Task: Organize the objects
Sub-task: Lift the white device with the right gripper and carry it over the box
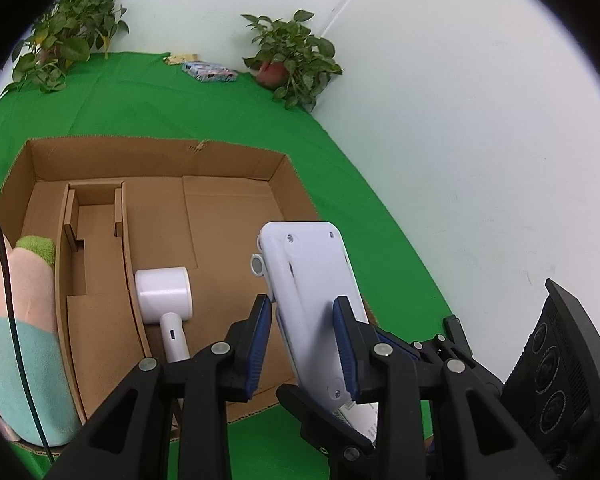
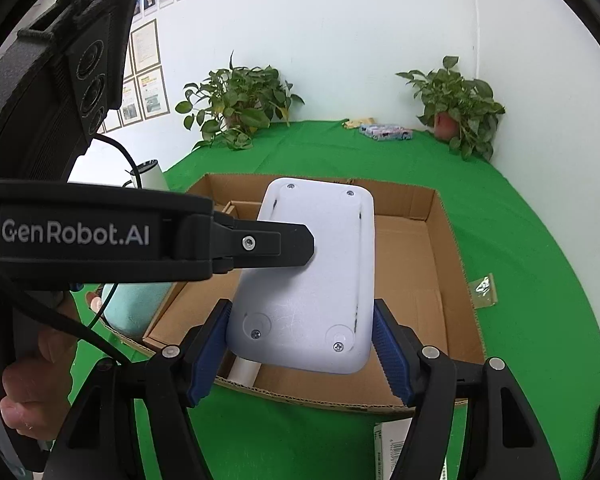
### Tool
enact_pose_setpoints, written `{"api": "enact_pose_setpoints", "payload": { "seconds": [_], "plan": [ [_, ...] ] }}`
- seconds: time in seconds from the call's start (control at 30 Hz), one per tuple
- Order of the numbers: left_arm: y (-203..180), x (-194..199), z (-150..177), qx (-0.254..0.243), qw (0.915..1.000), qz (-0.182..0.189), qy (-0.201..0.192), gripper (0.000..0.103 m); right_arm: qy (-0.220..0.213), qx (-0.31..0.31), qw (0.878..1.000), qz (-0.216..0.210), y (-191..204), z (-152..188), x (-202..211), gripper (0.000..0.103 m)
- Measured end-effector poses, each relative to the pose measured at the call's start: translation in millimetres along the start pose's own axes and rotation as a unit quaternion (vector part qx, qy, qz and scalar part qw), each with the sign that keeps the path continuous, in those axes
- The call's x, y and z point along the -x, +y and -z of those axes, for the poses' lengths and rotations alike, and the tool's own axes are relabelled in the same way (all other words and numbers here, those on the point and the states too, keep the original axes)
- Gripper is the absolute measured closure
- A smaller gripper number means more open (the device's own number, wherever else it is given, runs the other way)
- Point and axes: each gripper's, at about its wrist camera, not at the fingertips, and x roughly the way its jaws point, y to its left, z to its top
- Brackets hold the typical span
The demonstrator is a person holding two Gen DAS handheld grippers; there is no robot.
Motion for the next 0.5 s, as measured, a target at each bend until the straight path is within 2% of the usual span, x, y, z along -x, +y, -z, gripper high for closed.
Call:
{"api": "enact_pose_setpoints", "payload": {
  "seconds": [0.5],
  "plan": [
    [36.2,-67.0,3.5,0.042,0.9956,-0.039,0.075,0.073,0.082,-0.039,0.995,-0.045,-38.6,17.0,-89.9,0.037]
  ]
}}
